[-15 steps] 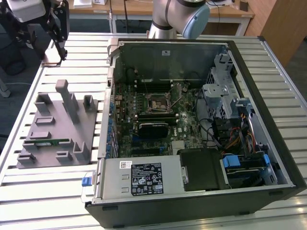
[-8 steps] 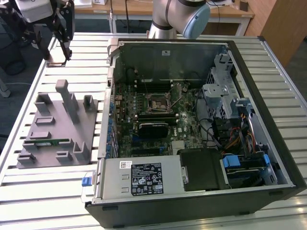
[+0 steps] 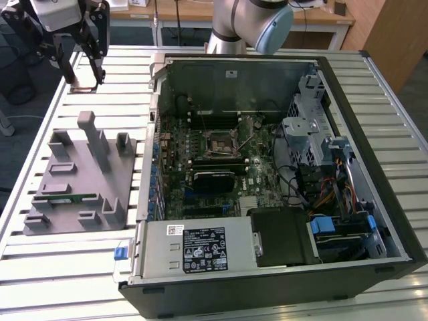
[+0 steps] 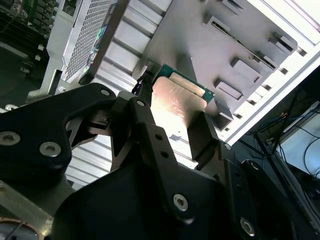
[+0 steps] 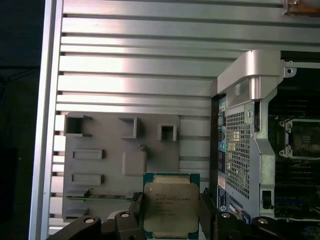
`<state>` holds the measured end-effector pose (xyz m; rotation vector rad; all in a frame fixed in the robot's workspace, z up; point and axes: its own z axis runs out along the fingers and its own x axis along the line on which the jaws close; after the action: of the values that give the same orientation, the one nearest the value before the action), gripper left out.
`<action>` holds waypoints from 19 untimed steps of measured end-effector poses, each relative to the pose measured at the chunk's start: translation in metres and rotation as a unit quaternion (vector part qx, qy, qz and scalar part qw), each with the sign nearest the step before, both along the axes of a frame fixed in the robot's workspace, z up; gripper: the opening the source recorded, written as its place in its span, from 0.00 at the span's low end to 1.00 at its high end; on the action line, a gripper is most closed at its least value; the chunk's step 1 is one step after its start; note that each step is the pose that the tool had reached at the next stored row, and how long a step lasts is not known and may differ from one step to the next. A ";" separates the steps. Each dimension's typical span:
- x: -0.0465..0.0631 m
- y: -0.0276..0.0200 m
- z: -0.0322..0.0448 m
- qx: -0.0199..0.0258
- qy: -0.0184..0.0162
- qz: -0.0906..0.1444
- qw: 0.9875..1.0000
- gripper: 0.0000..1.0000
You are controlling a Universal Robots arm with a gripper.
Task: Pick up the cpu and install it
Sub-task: 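Pick up the cpu and move it towards the insertion slot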
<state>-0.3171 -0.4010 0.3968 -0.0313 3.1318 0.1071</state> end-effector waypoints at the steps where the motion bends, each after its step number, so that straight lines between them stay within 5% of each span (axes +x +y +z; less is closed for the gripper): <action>1: 0.001 0.0000 0.0000 0.000 0.000 0.000 1.000 0.53; 19: 0.031 0.0000 0.0000 0.000 0.000 0.000 1.000 0.53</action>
<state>-0.2861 -0.4010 0.3968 -0.0313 3.1318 0.1071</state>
